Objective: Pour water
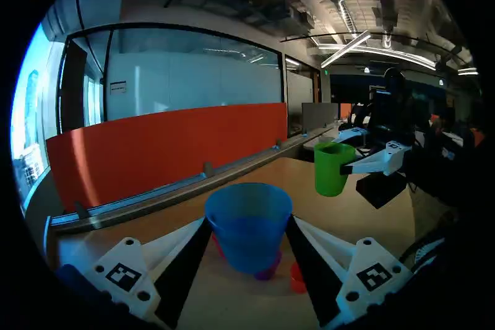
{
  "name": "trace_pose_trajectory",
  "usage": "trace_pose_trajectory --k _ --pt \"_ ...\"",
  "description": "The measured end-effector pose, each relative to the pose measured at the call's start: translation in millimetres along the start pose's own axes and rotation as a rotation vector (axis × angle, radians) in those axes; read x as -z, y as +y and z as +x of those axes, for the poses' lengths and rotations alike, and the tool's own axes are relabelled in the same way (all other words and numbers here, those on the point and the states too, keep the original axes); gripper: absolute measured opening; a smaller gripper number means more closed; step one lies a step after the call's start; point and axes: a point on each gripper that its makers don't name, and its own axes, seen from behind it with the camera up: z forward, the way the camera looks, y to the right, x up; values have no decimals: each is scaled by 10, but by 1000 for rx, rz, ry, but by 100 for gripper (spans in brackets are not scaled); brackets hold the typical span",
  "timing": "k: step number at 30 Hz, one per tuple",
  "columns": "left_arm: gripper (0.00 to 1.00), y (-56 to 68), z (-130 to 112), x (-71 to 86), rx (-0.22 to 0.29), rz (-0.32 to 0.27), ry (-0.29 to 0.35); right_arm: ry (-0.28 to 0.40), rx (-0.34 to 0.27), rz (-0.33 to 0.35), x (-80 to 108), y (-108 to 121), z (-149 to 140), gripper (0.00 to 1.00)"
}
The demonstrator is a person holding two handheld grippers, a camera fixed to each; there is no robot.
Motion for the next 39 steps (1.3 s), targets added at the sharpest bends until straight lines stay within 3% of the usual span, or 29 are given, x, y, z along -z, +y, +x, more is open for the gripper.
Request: trace_pose_trajectory --k 8,23,35,39 --pt "84 26 118 -23 21 -6 47 33 -9 15 -21 -47 69 92" --pt "84 91 388 -9 -11 -10 121 40 -4 40 -81 -113 -22 92" --pt "84 110 552 11 -109 7 144 24 8 74 -213 -241 -162 91" --pt "84 65 624 9 -140 28 152 15 8 98 -260 -318 -214 91"
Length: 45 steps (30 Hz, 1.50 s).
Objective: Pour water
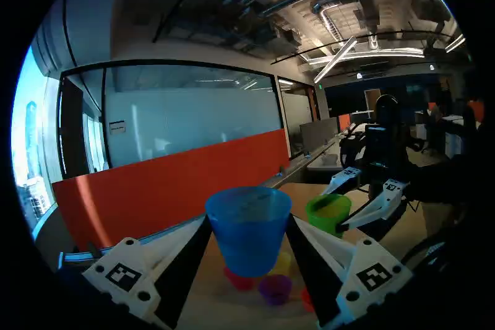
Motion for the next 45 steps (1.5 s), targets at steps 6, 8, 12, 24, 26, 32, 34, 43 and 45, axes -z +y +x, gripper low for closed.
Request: trace_pose_trajectory --k 6,8,12,24,26,32,34,43,45 --pt "84 -81 46 -17 -47 23 -4 -5 3 26 -68 -98 -36 90" --pt "84 -97 59 -18 -65 27 -7 -4 3 31 -87 -114 -41 90" --pt "84 -99 72 -29 -100 31 -17 0 -6 43 -116 -140 -50 90" --pt "84 -68 120 -98 -219 40 -38 -4 -13 77 -218 -225 -95 90" --pt "84 -61 135 -111 -245 43 -40 -7 -12 80 -234 -238 -105 90" --pt "84 -53 199 -151 -315 52 -43 -9 -17 91 -271 -265 -106 90" --pt "84 -45 232 -164 -337 54 -40 -10 -19 96 -281 -275 -116 90" --pt "84 -19 368 -172 -429 56 -37 -24 -15 113 -306 -318 -196 90" --pt "84 -11 388 -165 -449 56 -37 -26 -14 116 -314 -327 -210 90"
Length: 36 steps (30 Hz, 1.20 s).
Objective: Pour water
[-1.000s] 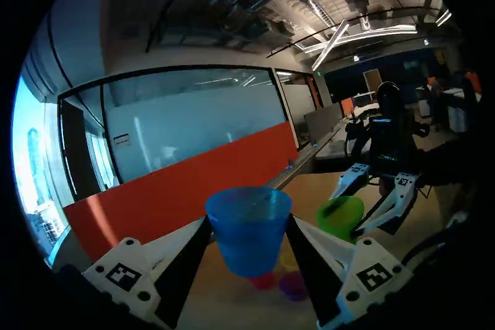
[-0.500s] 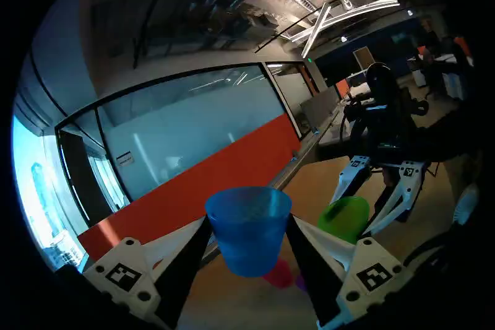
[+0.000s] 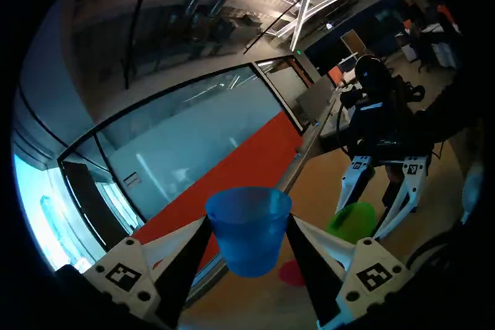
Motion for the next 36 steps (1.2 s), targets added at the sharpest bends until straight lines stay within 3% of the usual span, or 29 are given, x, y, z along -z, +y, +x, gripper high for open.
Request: trace_pose_trajectory --k 17,36 --pt "84 50 144 -31 -150 13 -7 -2 7 17 -88 -64 30 90" --pt "84 98 137 -129 -297 29 -20 7 1 9 -82 -7 57 90"
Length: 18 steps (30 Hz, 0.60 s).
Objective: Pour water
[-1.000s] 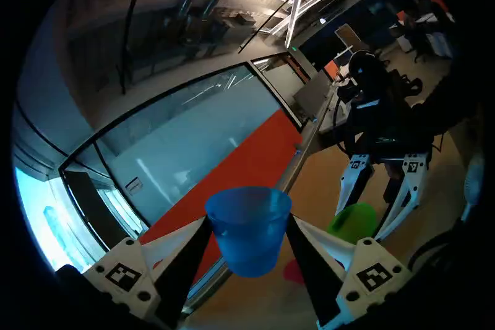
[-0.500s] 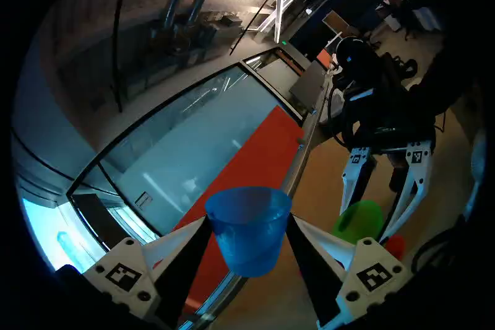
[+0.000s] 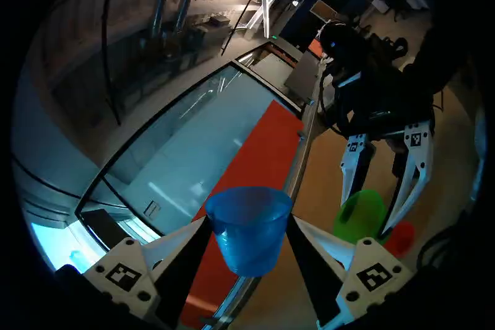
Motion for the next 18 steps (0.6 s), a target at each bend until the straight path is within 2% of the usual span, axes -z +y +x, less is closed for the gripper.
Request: trace_pose_trajectory --k 18 --pt "84 29 96 -44 -104 7 9 10 -2 -11 -3 30 48 90"
